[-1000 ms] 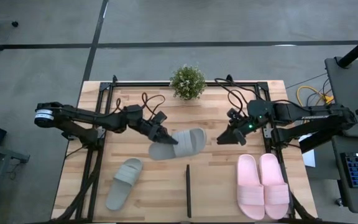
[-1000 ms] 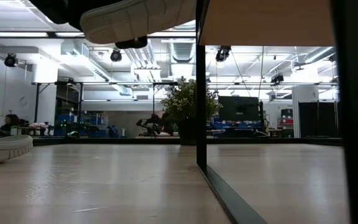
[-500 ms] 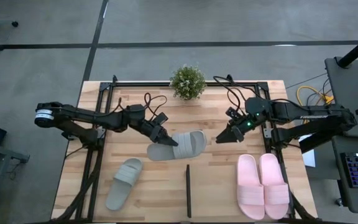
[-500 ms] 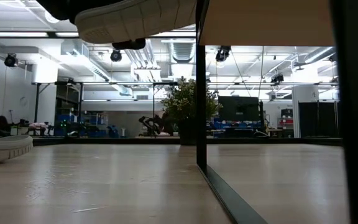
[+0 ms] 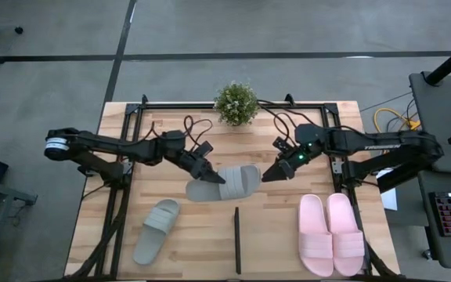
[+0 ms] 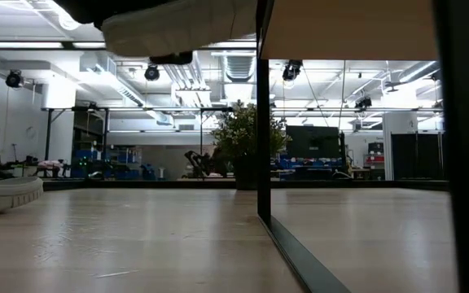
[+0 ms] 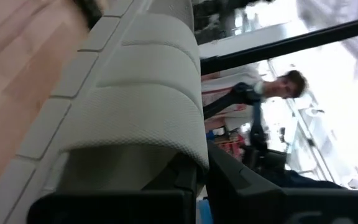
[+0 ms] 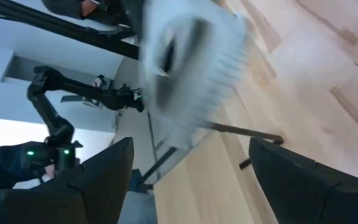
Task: Pick and place slides into the shelf
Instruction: Put the top gray slide on the shelf
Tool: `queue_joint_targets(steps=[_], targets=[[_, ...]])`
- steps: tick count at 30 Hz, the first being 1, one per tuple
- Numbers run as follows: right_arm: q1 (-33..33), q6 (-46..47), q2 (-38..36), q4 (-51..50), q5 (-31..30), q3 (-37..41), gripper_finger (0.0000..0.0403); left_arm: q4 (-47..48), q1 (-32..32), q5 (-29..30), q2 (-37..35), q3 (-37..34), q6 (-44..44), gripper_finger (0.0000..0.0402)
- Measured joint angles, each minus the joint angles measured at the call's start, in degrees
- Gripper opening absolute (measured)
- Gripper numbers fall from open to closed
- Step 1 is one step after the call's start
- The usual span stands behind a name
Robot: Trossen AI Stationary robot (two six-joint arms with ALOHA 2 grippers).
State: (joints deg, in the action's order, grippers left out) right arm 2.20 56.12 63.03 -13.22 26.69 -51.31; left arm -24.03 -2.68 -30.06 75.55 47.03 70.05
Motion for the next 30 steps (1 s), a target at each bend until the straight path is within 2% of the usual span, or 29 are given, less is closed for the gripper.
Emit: queue_joint_targets(steps=[10,19,24,30], targets=[[0.1,0.5,3.9,4.0,1.8,0.0,0.0305,0.7,0.0,-1.5,3.1,1.2,-0.5,0.0],[0.1,0.7,4.3,5.0,2.1,0.0,0.0289,0.7,0.0,-4.2,6.5,5.0,-1.9,0.0],[0.1,0.9,4.3,4.6,2.1,0.0,0.0257,0.5,0.0,-5.6,8.2,7.4,-2.9,0.0],[0.1,0.7,4.3,4.8,2.0,0.0,0.0189,0.3,0.0,-6.4,8.4,8.3,-3.3,0.0]])
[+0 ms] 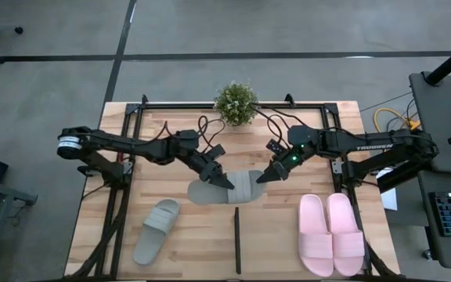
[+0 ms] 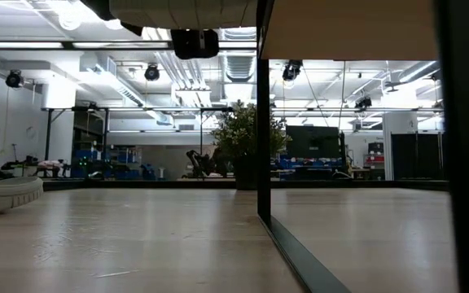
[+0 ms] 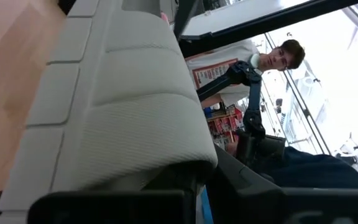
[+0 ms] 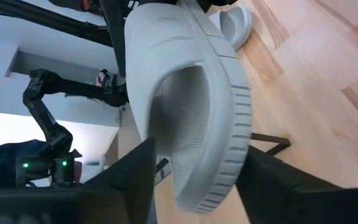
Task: Pick and place slides into the shelf
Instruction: Put the top gray slide on the shelf
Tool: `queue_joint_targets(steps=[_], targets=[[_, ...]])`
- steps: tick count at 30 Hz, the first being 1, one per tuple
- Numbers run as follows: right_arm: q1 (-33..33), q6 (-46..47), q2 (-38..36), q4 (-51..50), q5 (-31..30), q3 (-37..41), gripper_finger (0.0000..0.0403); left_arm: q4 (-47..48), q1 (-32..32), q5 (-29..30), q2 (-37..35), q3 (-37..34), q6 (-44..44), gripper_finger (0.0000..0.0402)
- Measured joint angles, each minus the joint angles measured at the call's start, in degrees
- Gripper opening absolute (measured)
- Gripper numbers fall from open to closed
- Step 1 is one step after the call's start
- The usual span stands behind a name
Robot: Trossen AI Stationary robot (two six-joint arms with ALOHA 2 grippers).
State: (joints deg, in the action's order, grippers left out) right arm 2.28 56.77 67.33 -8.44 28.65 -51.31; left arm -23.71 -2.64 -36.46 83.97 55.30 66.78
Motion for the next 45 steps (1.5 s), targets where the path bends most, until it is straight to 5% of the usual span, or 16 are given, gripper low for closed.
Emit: queue_joint_targets(steps=[11,23,45], targets=[[0.8,-1.3,0.0,-0.5,-0.3,0.0,0.0035,0.2,-0.2,-0.1,-0.6,0.0,0.2,0.0],[2.5,-1.7,-0.4,0.0,0.0,0.0,0.0033,-5.3,-0.7,-0.2,-1.9,0.1,0.4,0.0017],[10.4,-7.7,-7.2,-10.6,4.7,0.0,0.0031,-6.1,-3.9,-2.7,-3.6,-0.2,3.4,0.0244]])
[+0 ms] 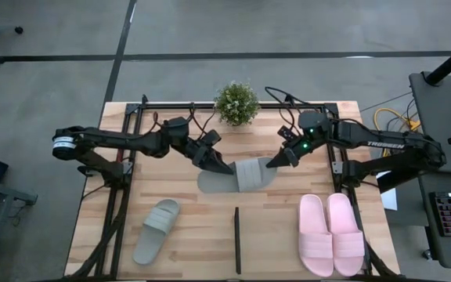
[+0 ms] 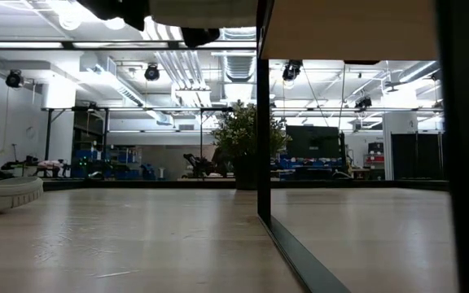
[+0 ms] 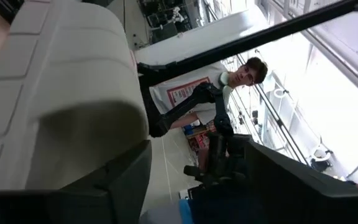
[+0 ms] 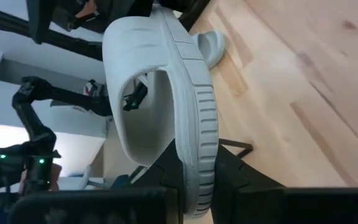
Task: Pick and place slides into the shelf
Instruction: Put the top gray slide on the shelf
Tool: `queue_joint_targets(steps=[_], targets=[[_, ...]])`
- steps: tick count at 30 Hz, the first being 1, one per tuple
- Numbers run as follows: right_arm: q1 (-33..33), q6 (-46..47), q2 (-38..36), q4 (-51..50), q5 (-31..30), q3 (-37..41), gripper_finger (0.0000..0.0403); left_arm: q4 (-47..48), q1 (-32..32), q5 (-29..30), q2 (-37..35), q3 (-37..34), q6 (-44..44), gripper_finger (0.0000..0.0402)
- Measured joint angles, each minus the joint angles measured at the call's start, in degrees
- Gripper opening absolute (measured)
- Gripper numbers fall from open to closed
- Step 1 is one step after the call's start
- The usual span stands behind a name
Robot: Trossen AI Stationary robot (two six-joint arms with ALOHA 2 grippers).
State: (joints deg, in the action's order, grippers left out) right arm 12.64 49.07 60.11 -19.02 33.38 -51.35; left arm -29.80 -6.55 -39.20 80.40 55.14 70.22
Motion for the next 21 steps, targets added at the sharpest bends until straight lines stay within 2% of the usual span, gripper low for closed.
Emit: queue_joint_targets(steps=[9,21], targets=[[4.4,-2.6,-5.9,-5.6,-0.7,0.0,0.0031,0.3,-3.5,0.2,0.0,-0.4,1.4,0.0249],[8.7,-4.8,-14.3,-16.0,-6.9,0.0,0.0031,0.9,-9.1,0.3,0.1,-1.2,1.7,0.0249]])
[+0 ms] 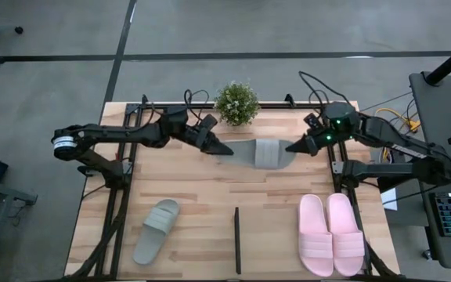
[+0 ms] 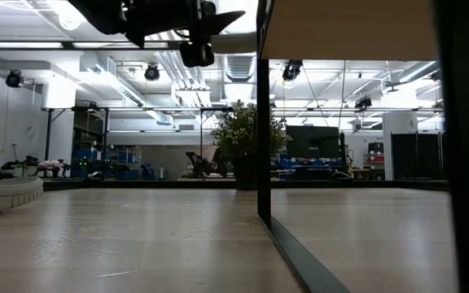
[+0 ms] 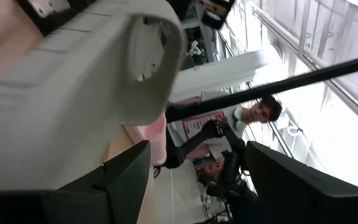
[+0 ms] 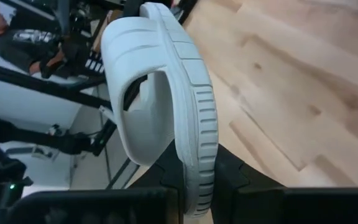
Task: Pick and place slides into the shelf
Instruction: Put the top gray slide on the shelf
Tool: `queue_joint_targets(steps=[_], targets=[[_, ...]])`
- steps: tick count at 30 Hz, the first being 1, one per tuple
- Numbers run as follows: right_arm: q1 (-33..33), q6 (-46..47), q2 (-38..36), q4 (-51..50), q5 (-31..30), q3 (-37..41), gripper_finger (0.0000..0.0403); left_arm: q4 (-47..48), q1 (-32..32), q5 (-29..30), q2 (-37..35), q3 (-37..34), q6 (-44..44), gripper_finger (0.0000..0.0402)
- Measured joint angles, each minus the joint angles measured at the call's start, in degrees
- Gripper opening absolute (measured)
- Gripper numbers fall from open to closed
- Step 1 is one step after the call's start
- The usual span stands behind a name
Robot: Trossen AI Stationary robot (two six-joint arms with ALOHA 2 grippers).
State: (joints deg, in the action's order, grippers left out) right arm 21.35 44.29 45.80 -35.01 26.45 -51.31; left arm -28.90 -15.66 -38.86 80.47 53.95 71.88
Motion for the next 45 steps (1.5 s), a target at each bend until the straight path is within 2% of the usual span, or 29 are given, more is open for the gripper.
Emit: queue_joint_targets(steps=[7,15,23,38,45], targets=[[0.5,0.0,-3.9,-1.3,-5.8,0.0,0.003,0.0,-2.2,0.6,0.0,0.0,-0.3,0.0249],[0.5,0.4,-5.1,-1.6,-12.8,0.0,0.003,0.0,-2.3,9.3,0.0,0.0,-2.1,0.0249],[0.5,-0.8,-5.4,1.4,-19.4,0.0,0.003,-0.1,-2.3,10.8,0.4,-0.1,-2.3,0.0249],[0.7,0.7,-4.7,10.5,-19.8,0.0,0.003,-0.3,-2.3,23.3,1.1,-0.5,-6.7,0.0249],[0.7,0.7,-3.3,10.4,-19.6,0.0,0.003,-3.9,-2.2,24.9,1.1,-0.2,-8.2,0.0249]])
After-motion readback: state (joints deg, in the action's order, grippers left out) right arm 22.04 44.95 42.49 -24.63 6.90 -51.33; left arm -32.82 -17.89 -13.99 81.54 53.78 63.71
